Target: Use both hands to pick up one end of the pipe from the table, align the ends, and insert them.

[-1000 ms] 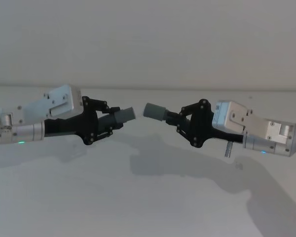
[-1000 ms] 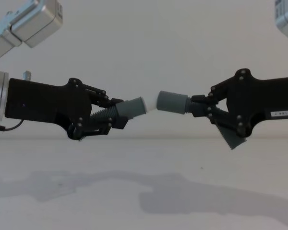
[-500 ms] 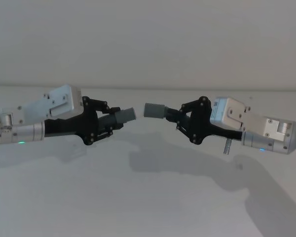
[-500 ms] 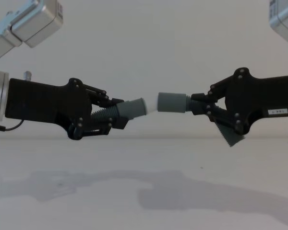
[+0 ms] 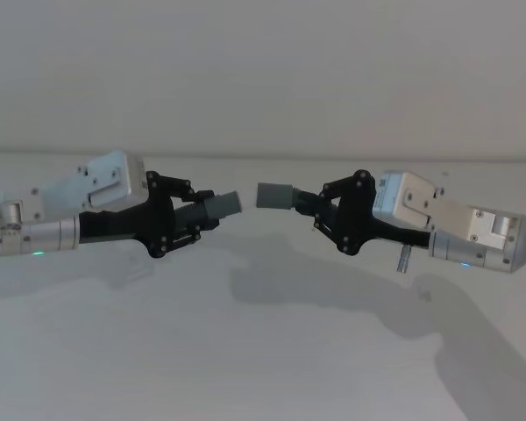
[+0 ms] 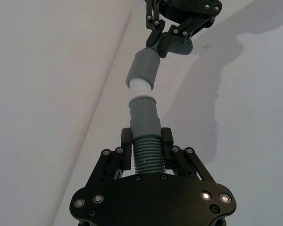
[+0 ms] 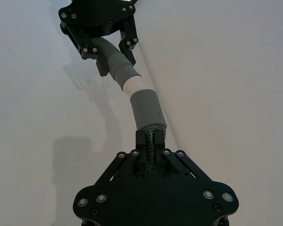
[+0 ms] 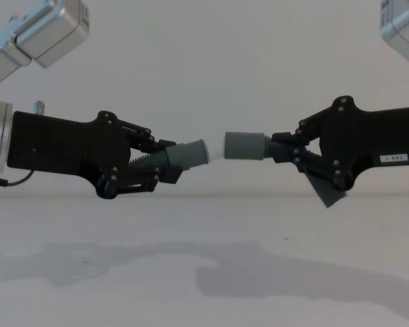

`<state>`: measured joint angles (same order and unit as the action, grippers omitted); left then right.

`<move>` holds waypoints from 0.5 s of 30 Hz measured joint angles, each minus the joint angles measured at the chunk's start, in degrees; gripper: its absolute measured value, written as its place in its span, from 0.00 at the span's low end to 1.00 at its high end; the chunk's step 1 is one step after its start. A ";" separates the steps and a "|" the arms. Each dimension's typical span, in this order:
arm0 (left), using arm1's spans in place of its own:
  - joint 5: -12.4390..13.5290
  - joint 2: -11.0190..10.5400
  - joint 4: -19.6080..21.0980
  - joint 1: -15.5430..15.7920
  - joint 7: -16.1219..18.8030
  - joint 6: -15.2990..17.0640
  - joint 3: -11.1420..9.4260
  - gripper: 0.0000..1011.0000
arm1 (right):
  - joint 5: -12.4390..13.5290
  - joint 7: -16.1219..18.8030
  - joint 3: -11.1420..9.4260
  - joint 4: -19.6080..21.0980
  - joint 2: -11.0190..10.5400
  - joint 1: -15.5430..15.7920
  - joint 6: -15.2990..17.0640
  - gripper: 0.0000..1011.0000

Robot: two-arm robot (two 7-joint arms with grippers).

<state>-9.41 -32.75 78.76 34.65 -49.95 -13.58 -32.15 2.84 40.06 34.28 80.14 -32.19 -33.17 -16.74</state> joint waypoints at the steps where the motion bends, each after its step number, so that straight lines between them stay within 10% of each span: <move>1: 0.00 0.00 0.00 0.00 0.00 0.00 0.00 0.35 | -0.01 -0.01 0.00 0.00 0.01 0.00 0.01 0.08; 15: 0.00 0.00 0.00 0.00 0.00 0.00 0.00 0.35 | -0.06 -0.11 0.00 -0.10 0.04 -0.07 0.10 0.08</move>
<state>-9.41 -32.75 78.76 34.65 -49.95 -13.58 -32.15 2.78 39.95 34.28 80.04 -32.15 -33.24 -16.64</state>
